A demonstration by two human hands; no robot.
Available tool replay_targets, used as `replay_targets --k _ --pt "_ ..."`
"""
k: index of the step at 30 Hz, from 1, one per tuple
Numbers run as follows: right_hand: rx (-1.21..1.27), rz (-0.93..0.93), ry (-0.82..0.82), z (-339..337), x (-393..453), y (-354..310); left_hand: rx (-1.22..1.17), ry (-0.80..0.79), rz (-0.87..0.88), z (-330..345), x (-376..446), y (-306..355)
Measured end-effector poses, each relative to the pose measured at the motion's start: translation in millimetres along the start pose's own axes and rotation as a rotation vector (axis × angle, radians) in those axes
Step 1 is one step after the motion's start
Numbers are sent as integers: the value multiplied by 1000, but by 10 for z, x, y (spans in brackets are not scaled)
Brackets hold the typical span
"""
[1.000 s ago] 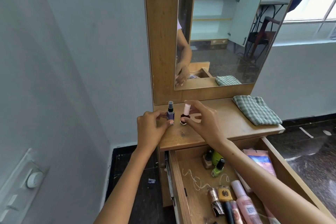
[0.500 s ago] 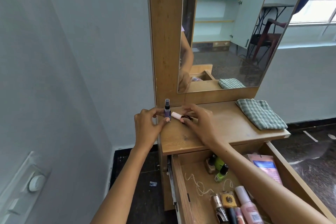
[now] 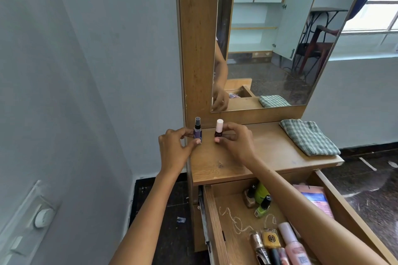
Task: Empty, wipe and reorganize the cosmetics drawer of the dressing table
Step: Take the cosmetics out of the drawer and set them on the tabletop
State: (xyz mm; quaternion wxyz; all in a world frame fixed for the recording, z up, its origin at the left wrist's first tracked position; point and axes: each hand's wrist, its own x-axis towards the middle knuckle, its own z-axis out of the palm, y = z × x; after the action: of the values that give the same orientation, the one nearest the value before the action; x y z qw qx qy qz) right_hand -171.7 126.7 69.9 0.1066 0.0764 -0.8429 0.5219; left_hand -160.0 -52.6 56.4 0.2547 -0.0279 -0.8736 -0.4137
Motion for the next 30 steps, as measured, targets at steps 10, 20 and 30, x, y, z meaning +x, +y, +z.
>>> replay_targets --k 10,20,30 --pt "-39 -90 -18 101 148 15 -18 13 9 41 19 -53" --pt "-94 -131 17 167 168 73 10 33 19 71 32 -74" --pt "-110 -161 31 175 154 115 20 37 25 83 34 -92"
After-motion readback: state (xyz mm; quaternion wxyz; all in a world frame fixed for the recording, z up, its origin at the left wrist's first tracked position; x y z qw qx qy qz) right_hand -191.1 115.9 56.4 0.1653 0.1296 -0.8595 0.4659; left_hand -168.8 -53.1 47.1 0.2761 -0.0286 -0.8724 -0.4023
